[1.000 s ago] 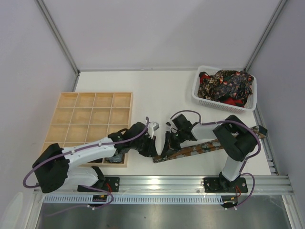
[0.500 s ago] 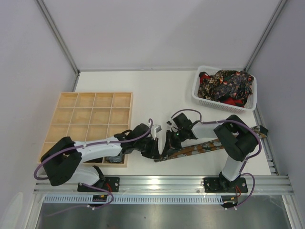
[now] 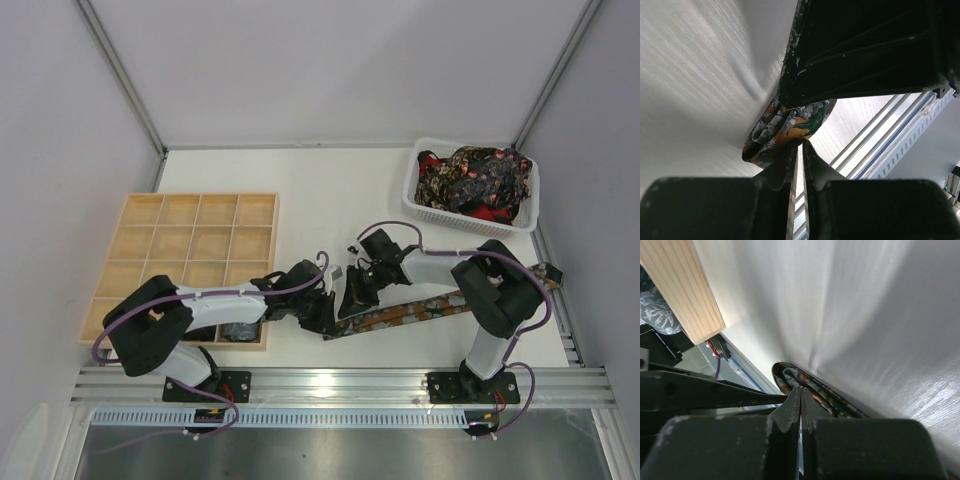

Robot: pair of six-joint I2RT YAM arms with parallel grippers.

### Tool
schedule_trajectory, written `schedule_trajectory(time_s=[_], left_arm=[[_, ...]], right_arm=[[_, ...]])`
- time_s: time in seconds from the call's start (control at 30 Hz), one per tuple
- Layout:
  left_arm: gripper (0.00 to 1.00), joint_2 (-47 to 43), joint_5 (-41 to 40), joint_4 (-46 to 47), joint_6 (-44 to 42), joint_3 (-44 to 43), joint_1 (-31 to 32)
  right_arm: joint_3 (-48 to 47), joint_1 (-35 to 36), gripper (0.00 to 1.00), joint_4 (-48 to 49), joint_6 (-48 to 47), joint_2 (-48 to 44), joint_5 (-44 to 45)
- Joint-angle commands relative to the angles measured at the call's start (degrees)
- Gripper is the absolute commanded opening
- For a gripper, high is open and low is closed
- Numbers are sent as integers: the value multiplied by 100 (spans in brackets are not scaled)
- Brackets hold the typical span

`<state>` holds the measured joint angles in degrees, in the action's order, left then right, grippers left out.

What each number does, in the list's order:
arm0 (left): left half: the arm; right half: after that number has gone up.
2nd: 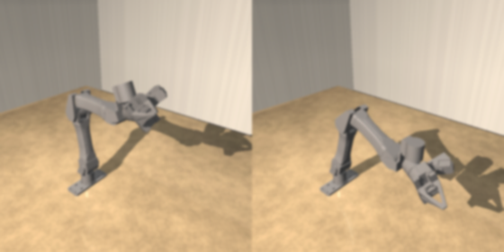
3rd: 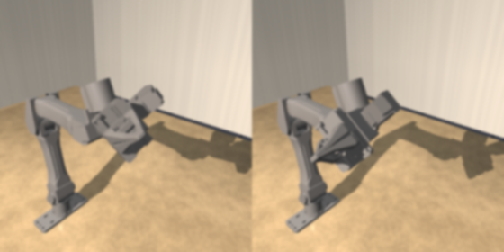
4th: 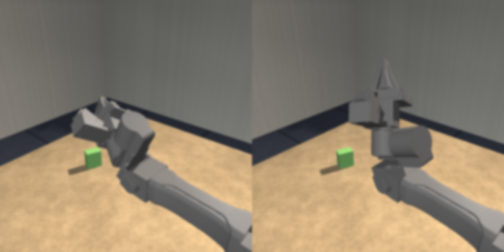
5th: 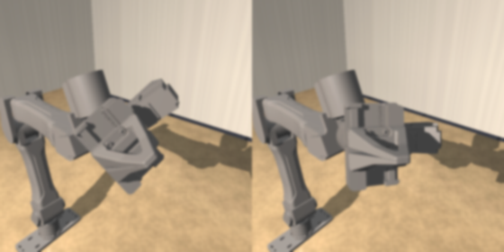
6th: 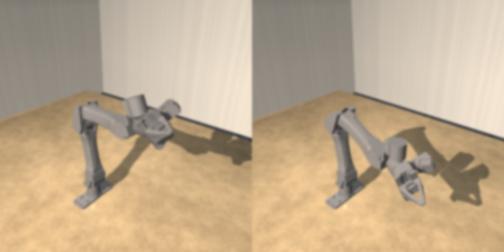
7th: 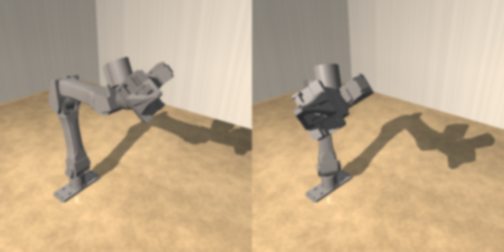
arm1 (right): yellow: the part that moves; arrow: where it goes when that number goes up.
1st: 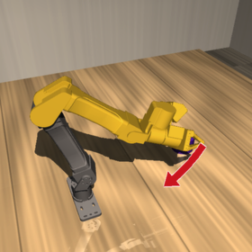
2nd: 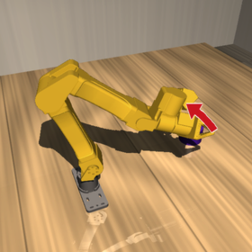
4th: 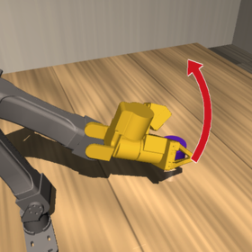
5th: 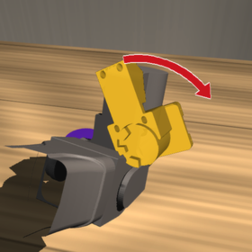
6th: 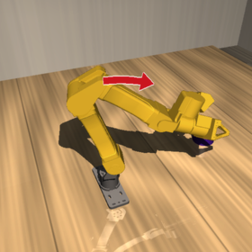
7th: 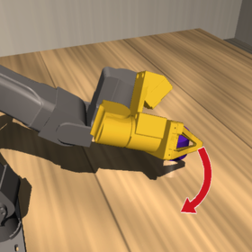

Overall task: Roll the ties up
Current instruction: Roll the tie

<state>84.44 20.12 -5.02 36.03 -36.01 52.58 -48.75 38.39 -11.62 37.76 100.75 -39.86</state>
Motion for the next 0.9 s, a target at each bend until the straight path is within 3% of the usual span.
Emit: schedule_trajectory(time_s=[0.0, 0.33, 0.87], left_arm=[[12, 46, -8, 185, 70, -73, -28], [12, 55, 71, 168, 132, -134, -28], [13, 107, 45, -87, 159, -301, -63]], right_arm=[[-362, -51, 0, -419, -189, -371, 118], [-100, -77, 1, -1000, -594, -925, 250], [279, -60, 0, -333, -700, -548, 180]])
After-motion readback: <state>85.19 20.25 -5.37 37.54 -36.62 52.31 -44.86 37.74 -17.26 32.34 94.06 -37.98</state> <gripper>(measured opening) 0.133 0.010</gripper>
